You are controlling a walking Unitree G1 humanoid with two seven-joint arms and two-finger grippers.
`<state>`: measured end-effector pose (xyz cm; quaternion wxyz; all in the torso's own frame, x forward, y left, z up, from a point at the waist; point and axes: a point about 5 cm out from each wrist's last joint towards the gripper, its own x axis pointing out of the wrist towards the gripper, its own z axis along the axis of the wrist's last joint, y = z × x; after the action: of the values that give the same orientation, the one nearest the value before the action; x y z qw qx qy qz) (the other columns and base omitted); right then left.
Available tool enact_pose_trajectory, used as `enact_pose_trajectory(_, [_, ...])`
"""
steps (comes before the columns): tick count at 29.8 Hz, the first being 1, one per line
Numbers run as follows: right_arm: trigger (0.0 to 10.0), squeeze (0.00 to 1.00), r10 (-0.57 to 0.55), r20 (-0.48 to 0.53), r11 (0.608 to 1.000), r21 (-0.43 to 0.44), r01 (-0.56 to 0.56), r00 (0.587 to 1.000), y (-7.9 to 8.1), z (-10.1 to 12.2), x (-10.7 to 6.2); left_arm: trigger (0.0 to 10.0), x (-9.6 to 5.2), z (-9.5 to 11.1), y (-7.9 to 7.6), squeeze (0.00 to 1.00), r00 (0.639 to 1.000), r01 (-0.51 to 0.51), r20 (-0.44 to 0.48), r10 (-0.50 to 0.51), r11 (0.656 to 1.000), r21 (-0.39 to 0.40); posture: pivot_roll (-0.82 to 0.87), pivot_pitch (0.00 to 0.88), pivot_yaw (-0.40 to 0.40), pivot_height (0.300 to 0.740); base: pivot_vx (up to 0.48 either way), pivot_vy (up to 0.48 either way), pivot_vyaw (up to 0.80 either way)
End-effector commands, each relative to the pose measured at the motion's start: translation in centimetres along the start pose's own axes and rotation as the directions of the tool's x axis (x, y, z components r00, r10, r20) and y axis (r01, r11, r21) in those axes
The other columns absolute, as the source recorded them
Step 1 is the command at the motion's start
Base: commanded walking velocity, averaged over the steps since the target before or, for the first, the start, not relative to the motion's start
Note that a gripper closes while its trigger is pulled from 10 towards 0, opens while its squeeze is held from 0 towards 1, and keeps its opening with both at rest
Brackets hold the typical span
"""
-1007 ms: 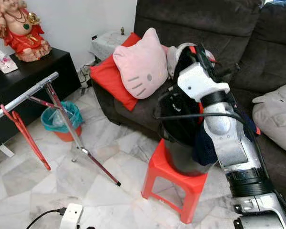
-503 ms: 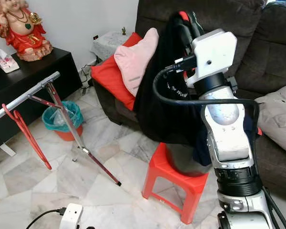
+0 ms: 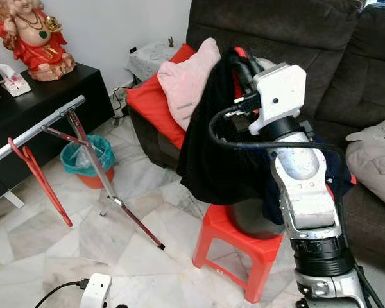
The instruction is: Hang hanger
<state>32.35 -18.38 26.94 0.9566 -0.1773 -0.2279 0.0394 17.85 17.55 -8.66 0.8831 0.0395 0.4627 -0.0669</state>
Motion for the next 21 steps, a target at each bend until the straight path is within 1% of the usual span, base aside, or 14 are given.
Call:
enact_pose_trajectory(1, [0.0, 0.00, -0.169, -0.144, 0.985, -0.060, 0.162, 0.975, -2.7, -2.0, -0.6, 10.0, -0.1, -0.2, 0.3, 0.00, 1.000, -0.006, -0.005, 0.006, 1.000, 0.008, -0.10, 0.000, 0.064, 0.740, 0.000, 0.000, 0.00])
enact_pose_trajectory(4, [0.0, 0.00, -0.274, -0.190, 0.959, -0.121, 0.255, 0.943, -4.4, -2.6, -1.3, 10.0, -0.1, -0.1, 0.3, 0.00, 1.000, -0.005, -0.002, 0.005, 1.000, 0.005, -0.10, 0.000, 0.064, 0.740, 0.000, 0.000, 0.00])
enact_pose_trajectory(5, [0.0, 0.00, -0.274, -0.190, 0.959, -0.121, 0.255, 0.943, -4.4, -2.6, -1.3, 10.0, -0.1, -0.1, 0.3, 0.00, 1.000, -0.005, -0.002, 0.005, 1.000, 0.005, -0.10, 0.000, 0.064, 0.740, 0.000, 0.000, 0.00])
enact_pose_trajectory(6, [0.0, 0.00, -0.310, -0.215, 0.948, -0.139, 0.285, 0.926, -4.8, -2.9, -1.5, 10.0, -0.1, -0.1, 0.3, 0.00, 1.000, -0.004, -0.001, 0.004, 1.000, 0.004, -0.10, 0.000, 0.064, 0.740, 0.000, 0.000, 0.00])
enact_pose_trajectory(7, [0.0, 0.00, -0.320, -0.222, 0.945, -0.138, 0.295, 0.921, -4.9, -3.0, -1.6, 10.0, -0.1, -0.1, 0.3, 0.00, 1.000, -0.003, 0.000, 0.003, 1.000, 0.002, -0.10, 0.000, 0.064, 0.740, 0.000, 0.000, 0.00])
enact_pose_trajectory(9, [0.0, 0.00, -0.308, -0.231, 0.950, -0.131, 0.284, 0.923, -4.6, -3.1, -1.7, 10.0, -0.1, -0.1, 0.3, 0.00, 1.000, -0.002, 0.002, 0.002, 1.000, 0.003, -0.10, 0.000, 0.064, 0.740, 0.000, 0.000, 0.00])
enact_pose_trajectory(11, [0.0, 0.00, -0.304, -0.246, 0.950, -0.149, 0.274, 0.920, -4.2, -3.3, -1.9, 10.0, -0.1, -0.1, 0.3, 0.00, 1.000, -0.002, 0.003, 0.002, 1.000, 0.002, -0.10, 0.000, 0.064, 0.740, 0.000, 0.000, 0.00])
enact_pose_trajectory(16, [0.0, 0.00, -0.279, -0.259, 0.957, -0.148, 0.248, 0.925, -3.5, -3.5, -2.2, 10.0, -0.1, -0.1, 0.3, 0.00, 1.000, -0.002, 0.004, 0.002, 1.000, -0.001, -0.10, 0.000, 0.064, 0.740, 0.000, 0.000, 0.00])
enact_pose_trajectory(18, [0.0, 0.00, -0.271, -0.260, 0.960, -0.145, 0.239, 0.927, -3.5, -3.5, -2.2, 10.0, -0.1, -0.1, 0.3, 0.00, 1.000, -0.002, 0.003, 0.002, 1.000, -0.001, -0.10, 0.000, 0.064, 0.740, 0.000, 0.000, 0.00])
enact_pose_trajectory(21, [0.0, 0.00, -0.265, -0.288, 0.961, -0.162, 0.226, 0.920, -3.8, -4.2, -2.6, 10.0, -0.1, -0.1, 0.3, 0.00, 1.000, -0.002, 0.002, 0.002, 1.000, -0.001, -0.10, 0.000, 0.063, 0.740, 0.000, 0.000, 0.00])
